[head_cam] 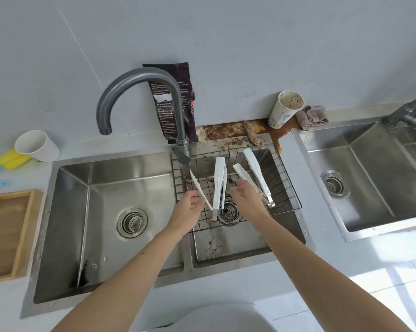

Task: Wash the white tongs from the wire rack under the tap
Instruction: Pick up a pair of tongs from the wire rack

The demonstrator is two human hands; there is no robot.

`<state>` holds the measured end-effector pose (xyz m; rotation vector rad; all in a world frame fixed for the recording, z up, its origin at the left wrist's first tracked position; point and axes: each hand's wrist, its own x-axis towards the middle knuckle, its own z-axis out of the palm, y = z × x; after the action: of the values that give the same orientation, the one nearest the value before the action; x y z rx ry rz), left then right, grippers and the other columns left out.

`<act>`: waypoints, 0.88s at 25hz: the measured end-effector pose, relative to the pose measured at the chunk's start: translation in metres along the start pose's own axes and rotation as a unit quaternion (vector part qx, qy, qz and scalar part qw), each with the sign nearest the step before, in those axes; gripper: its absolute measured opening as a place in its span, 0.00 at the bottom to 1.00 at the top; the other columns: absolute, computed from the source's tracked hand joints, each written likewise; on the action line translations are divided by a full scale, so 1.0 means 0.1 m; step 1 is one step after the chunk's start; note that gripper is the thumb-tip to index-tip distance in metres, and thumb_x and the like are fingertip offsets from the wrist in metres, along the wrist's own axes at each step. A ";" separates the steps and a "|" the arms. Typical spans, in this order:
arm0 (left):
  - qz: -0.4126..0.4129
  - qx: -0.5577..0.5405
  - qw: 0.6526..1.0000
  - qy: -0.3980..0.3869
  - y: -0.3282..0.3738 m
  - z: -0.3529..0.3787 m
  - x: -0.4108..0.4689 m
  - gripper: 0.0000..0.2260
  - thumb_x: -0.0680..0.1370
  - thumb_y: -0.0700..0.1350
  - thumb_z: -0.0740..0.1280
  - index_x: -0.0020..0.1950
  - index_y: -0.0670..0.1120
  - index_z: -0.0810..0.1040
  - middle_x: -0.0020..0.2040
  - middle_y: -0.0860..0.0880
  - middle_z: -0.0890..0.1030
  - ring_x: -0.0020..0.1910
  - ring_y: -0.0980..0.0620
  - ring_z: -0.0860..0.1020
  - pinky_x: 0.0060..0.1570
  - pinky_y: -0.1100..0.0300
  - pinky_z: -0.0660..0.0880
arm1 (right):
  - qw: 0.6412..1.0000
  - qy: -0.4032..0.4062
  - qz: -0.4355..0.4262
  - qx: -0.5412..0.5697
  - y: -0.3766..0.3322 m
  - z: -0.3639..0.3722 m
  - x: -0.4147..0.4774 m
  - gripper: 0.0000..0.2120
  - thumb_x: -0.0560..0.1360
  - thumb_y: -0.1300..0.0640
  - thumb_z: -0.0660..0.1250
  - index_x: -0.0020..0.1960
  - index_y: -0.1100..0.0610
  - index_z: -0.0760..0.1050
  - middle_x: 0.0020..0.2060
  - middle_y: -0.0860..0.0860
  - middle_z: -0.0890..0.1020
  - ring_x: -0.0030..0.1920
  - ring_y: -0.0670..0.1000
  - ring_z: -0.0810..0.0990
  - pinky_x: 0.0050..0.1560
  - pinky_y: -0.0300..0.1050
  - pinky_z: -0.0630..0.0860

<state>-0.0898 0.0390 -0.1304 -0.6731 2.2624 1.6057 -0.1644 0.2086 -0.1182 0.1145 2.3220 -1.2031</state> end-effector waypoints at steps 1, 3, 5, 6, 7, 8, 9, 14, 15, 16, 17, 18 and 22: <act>-0.016 -0.001 1.000 0.002 0.00 0.07 0.07 0.21 0.82 0.51 0.61 0.73 0.45 0.66 0.67 0.48 0.75 0.57 0.57 0.73 0.53 0.65 0.67 | 1.000 -0.012 0.009 0.000 0.05 -0.01 0.09 0.23 0.82 0.51 0.59 0.75 0.57 0.63 0.63 0.53 0.77 0.62 0.52 0.75 0.57 0.44 0.71; -0.041 0.000 0.999 0.002 -0.02 0.16 0.17 0.21 0.82 0.50 0.62 0.73 0.44 0.67 0.67 0.47 0.75 0.58 0.56 0.73 0.55 0.64 0.67 | 0.999 -0.032 0.022 0.001 0.11 0.01 0.21 0.23 0.82 0.52 0.59 0.74 0.57 0.63 0.60 0.52 0.77 0.59 0.53 0.76 0.53 0.44 0.71; -0.065 0.005 0.998 0.008 -0.02 0.28 0.31 0.19 0.82 0.49 0.62 0.72 0.44 0.67 0.67 0.47 0.75 0.57 0.55 0.73 0.55 0.63 0.68 | 0.998 -0.055 0.042 0.005 0.20 0.00 0.38 0.22 0.82 0.51 0.58 0.74 0.56 0.64 0.63 0.53 0.76 0.56 0.50 0.74 0.56 0.45 0.72; -0.077 0.005 0.997 0.012 -0.02 0.33 0.37 0.19 0.82 0.49 0.62 0.71 0.44 0.68 0.66 0.47 0.76 0.57 0.55 0.73 0.54 0.62 0.68 | 0.997 -0.063 0.048 0.003 0.23 0.01 0.45 0.22 0.82 0.51 0.58 0.74 0.56 0.64 0.65 0.53 0.75 0.55 0.49 0.73 0.56 0.45 0.71; -0.089 0.002 0.996 0.016 -0.03 0.38 0.43 0.19 0.82 0.48 0.63 0.71 0.44 0.68 0.66 0.47 0.76 0.56 0.55 0.73 0.53 0.62 0.69 | 0.996 -0.072 0.054 0.001 0.27 0.02 0.51 0.22 0.82 0.51 0.58 0.74 0.56 0.64 0.64 0.54 0.76 0.54 0.48 0.72 0.54 0.44 0.70; -0.098 -0.001 0.995 0.020 -0.04 0.42 0.48 0.19 0.82 0.48 0.63 0.71 0.44 0.69 0.66 0.46 0.76 0.56 0.55 0.73 0.53 0.62 0.69 | 0.995 -0.077 0.058 0.002 0.30 0.04 0.57 0.22 0.81 0.52 0.58 0.74 0.56 0.64 0.62 0.53 0.77 0.51 0.48 0.74 0.52 0.44 0.71; -0.107 -0.005 0.994 0.024 -0.06 0.47 0.54 0.19 0.81 0.48 0.64 0.71 0.44 0.69 0.65 0.46 0.76 0.57 0.55 0.74 0.53 0.63 0.69 | 0.995 -0.082 0.063 0.006 0.33 0.06 0.63 0.21 0.81 0.52 0.59 0.73 0.57 0.65 0.58 0.52 0.78 0.48 0.48 0.75 0.48 0.43 0.72; -0.129 -0.009 0.991 0.036 -0.15 0.61 0.71 0.18 0.82 0.49 0.63 0.69 0.43 0.71 0.65 0.45 0.77 0.60 0.51 0.75 0.60 0.59 0.71 | 0.989 -0.116 0.089 0.030 0.44 0.21 0.78 0.20 0.81 0.51 0.58 0.71 0.56 0.69 0.61 0.53 0.78 0.49 0.48 0.76 0.44 0.40 0.69; -0.126 -0.005 0.991 0.034 -0.16 0.63 0.73 0.18 0.82 0.50 0.63 0.69 0.43 0.72 0.64 0.46 0.78 0.60 0.52 0.75 0.61 0.60 0.70 | 0.988 -0.123 0.086 0.033 0.45 0.24 0.80 0.20 0.81 0.51 0.58 0.71 0.55 0.69 0.61 0.53 0.78 0.47 0.46 0.76 0.42 0.39 0.69; -0.124 -0.001 0.992 0.031 -0.17 0.65 0.75 0.18 0.82 0.50 0.62 0.68 0.43 0.73 0.63 0.47 0.78 0.59 0.54 0.75 0.60 0.61 0.70 | 0.987 -0.130 0.082 0.039 0.45 0.26 0.82 0.19 0.81 0.51 0.58 0.70 0.54 0.70 0.59 0.52 0.79 0.45 0.46 0.78 0.39 0.38 0.70; -0.122 0.003 0.992 0.029 -0.18 0.66 0.76 0.17 0.82 0.50 0.62 0.67 0.43 0.74 0.61 0.48 0.79 0.57 0.55 0.76 0.58 0.63 0.70 | 0.987 -0.136 0.076 0.048 0.45 0.28 0.83 0.18 0.81 0.52 0.58 0.69 0.54 0.71 0.58 0.52 0.80 0.46 0.47 0.80 0.39 0.38 0.72; -0.122 0.006 0.992 0.028 -0.19 0.66 0.78 0.16 0.82 0.49 0.62 0.66 0.42 0.75 0.59 0.49 0.80 0.56 0.55 0.76 0.55 0.65 0.70 | 0.986 -0.141 0.071 0.058 0.45 0.29 0.85 0.17 0.82 0.52 0.58 0.68 0.55 0.72 0.56 0.53 0.81 0.49 0.49 0.81 0.42 0.40 0.76; -0.115 0.002 0.992 0.050 -0.21 0.67 0.79 0.12 0.81 0.49 0.63 0.60 0.43 0.78 0.50 0.54 0.80 0.47 0.60 0.78 0.39 0.75 0.70 | 0.987 -0.141 0.044 0.067 0.42 0.35 0.88 0.15 0.81 0.53 0.60 0.65 0.57 0.75 0.53 0.53 0.83 0.50 0.55 0.83 0.52 0.51 0.81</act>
<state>-0.1482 0.0804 -0.2086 -0.9932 2.1627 1.4871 -0.2134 0.1932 -0.2082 0.0860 1.9738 -1.2437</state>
